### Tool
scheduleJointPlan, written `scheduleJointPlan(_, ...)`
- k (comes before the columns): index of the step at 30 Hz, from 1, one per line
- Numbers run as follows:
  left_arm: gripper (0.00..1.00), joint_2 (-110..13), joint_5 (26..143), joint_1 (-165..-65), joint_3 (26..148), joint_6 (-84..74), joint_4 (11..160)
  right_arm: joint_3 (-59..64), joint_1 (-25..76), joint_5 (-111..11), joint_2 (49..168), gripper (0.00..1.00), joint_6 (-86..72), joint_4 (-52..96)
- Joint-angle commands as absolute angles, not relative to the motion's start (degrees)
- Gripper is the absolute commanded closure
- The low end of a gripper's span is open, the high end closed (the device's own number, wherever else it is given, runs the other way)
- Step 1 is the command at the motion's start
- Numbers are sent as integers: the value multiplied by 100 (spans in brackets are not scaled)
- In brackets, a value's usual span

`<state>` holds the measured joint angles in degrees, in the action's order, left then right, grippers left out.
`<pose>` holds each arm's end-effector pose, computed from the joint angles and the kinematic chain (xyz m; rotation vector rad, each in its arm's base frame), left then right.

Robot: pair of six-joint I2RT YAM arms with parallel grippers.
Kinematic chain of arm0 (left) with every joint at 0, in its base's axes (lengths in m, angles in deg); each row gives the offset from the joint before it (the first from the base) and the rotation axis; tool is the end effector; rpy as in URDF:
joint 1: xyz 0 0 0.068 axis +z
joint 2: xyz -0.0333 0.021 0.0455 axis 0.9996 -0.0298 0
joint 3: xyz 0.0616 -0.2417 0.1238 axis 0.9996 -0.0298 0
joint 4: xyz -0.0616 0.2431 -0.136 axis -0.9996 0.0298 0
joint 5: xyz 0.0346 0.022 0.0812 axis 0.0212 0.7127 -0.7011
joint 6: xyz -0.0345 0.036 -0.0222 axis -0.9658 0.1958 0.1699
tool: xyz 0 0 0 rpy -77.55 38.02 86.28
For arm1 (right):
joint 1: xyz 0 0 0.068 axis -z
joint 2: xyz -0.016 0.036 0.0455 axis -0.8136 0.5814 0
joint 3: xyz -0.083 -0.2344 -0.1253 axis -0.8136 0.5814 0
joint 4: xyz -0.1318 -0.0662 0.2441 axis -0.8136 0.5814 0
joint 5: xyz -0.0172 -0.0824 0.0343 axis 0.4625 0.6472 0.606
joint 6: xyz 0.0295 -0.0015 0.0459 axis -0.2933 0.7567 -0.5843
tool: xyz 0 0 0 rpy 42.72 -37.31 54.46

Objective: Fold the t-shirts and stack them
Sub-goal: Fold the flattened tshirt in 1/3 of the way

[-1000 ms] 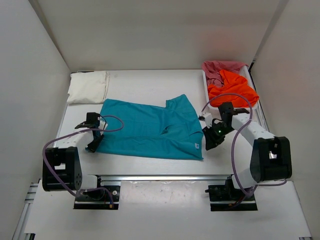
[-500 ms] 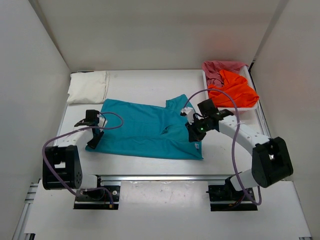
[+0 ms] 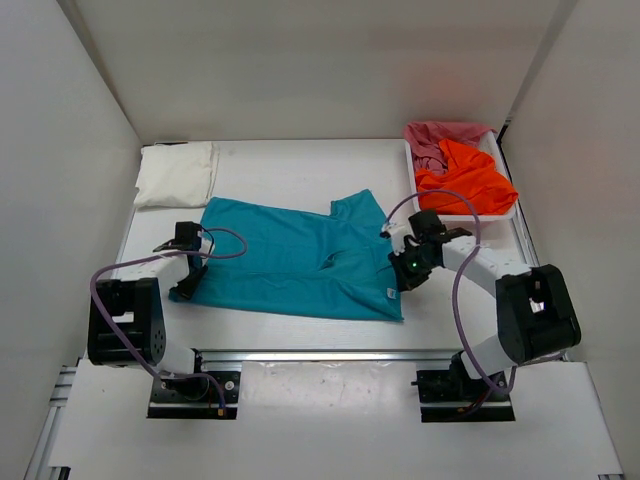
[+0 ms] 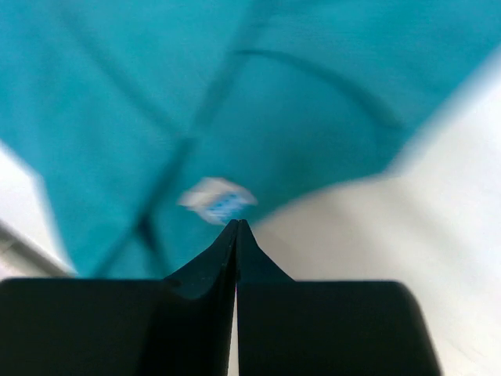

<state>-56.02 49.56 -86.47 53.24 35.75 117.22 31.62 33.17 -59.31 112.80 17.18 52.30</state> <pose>0.2508 0.0245 0.1311 0.5944 2.8492 0.7698 0.2605 0.1126 0.1576 -0.9792 2.5858 0.4206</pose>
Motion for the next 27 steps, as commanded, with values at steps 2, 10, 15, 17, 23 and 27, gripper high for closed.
scheduleJointPlan(2, 39, -5628, 5090, -8601, 5242, 3462, 11625, 2566, 3863, -5468, 11212, 100, 1803, 4859)
scheduleJointPlan(10, 38, -5127, 5443, -8697, 6367, 3277, 12310, 2152, 3565, -5574, 11344, 100, 1830, 4833)
scheduleJointPlan(15, 36, -5197, 5179, -8645, 6078, 3514, 12082, 1959, 3608, -5538, 11449, 99, 1426, 4735)
scheduleJointPlan(17, 36, -5328, 5109, -8645, 5929, 3470, 12021, 1757, 3687, -5626, 11485, 98, 1451, 4823)
scheduleJointPlan(23, 35, -5487, 5196, -8495, 5498, 3365, 11889, 1844, 2784, -6011, 10933, 99, 2268, 5271)
scheduleJointPlan(27, 35, -5820, 5320, -8522, 5603, 3294, 11827, 2300, 2099, -6576, 10694, 100, 2628, 5474)
